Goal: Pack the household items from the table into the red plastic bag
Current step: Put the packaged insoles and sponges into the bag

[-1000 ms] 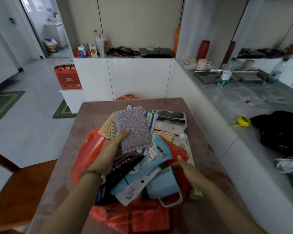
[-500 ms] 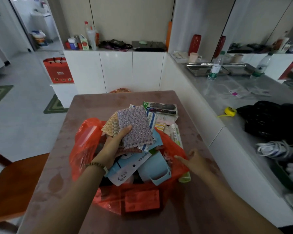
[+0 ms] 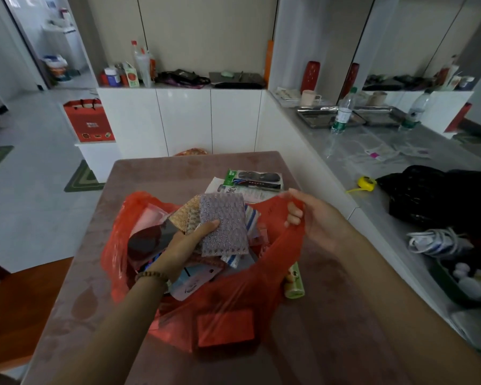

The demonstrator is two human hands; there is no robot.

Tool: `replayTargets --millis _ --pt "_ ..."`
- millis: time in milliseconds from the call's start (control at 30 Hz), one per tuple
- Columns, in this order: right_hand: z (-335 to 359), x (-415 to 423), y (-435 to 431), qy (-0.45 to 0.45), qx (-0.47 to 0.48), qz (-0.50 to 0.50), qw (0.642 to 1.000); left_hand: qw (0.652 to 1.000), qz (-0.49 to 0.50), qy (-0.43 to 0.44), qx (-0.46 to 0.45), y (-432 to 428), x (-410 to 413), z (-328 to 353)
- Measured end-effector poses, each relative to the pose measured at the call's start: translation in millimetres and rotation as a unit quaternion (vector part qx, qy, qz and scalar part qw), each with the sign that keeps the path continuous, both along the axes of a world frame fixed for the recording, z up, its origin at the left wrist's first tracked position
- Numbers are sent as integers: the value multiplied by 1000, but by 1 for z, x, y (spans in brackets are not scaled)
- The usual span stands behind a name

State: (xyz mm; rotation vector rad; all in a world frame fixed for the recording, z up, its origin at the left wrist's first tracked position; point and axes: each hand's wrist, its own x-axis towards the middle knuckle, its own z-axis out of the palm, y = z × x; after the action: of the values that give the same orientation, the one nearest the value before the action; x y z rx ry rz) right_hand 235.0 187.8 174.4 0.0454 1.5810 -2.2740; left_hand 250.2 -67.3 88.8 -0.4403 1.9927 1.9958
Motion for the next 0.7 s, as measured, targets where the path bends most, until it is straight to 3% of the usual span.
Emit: replayTargets --millis 133,300,367,433,533,567,700 --pt "20 6 -8 67 31 78 994 997 -72 19 -25 6 -5 19" --pt "21 8 -8 66 18 95 993 968 -226 -25 -106 51 -15 32" --pt "17 8 -5 65 30 86 994 963 -227 17 -144 72 -17 31" --pt "6 7 1 50 36 75 995 943 -220 54 -243 78 -20 29" --pt "-17 9 11 22 65 77 995 868 -168 97 -457 71 -21 34" --pt "-25 10 14 15 81 87 993 853 -148 119 -486 66 -22 35" --pt "-37 13 15 38 151 119 981 867 -155 195 -431 59 -26 34"
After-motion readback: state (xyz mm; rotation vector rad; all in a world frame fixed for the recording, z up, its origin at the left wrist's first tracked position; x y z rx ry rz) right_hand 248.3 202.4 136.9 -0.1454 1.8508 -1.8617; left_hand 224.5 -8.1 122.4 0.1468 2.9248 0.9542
